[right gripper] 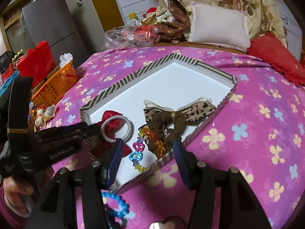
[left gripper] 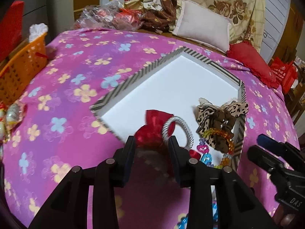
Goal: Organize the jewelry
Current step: 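Open both grippers to drop the bracelets beside the bows in the tray, then withdraw both grippers from the tray toward the remaining blue bracelet and scrunchie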
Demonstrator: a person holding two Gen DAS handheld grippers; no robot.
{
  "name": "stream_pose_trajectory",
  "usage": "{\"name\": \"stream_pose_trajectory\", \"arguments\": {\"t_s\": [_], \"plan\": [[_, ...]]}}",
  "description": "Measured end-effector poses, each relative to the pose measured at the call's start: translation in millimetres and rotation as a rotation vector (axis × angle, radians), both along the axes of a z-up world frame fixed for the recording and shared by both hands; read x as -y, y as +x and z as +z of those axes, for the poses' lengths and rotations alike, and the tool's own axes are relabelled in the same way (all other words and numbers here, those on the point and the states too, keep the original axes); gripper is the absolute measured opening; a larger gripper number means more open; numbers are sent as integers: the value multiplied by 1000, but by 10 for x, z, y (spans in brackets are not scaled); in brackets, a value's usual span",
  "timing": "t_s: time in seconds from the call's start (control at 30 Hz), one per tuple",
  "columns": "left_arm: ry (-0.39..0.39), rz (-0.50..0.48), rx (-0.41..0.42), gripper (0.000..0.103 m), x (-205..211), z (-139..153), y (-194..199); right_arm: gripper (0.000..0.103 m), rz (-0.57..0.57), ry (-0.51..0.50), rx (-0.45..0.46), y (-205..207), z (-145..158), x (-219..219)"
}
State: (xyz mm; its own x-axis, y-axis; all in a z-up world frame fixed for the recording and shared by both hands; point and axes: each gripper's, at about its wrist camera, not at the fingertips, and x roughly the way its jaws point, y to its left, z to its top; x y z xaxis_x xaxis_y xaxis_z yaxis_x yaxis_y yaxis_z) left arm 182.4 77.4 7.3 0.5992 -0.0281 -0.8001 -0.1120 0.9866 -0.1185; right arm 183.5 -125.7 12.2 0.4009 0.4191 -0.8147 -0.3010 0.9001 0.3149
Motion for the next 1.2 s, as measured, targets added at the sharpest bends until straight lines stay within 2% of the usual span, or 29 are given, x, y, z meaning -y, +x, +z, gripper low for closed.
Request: {"name": "stream_pose_trajectory", "arguments": {"t_s": [0.33, 0.4, 0.53, 0.77, 1.03, 1.2], "plan": [[33, 5, 70, 25, 13, 250, -625, 66, -34, -47, 48, -451, 255, 155], [47, 1, 78, 25, 58, 269, -737, 72, -34, -39, 54, -557, 304, 190], [53, -12, 88, 25, 156, 309, -948, 76, -57, -44, 80, -770, 415, 301], [68, -18, 119, 25, 312, 388, -1206, 89, -64, -51, 108, -1044, 549, 423], [75, -23, 131, 25, 413, 426, -1410, 90, -88, -119, 158, -1309, 686, 510], [81, -25, 138, 25, 458, 437, -1503, 90, -109, -98, 150, -1391, 715, 617]]}}
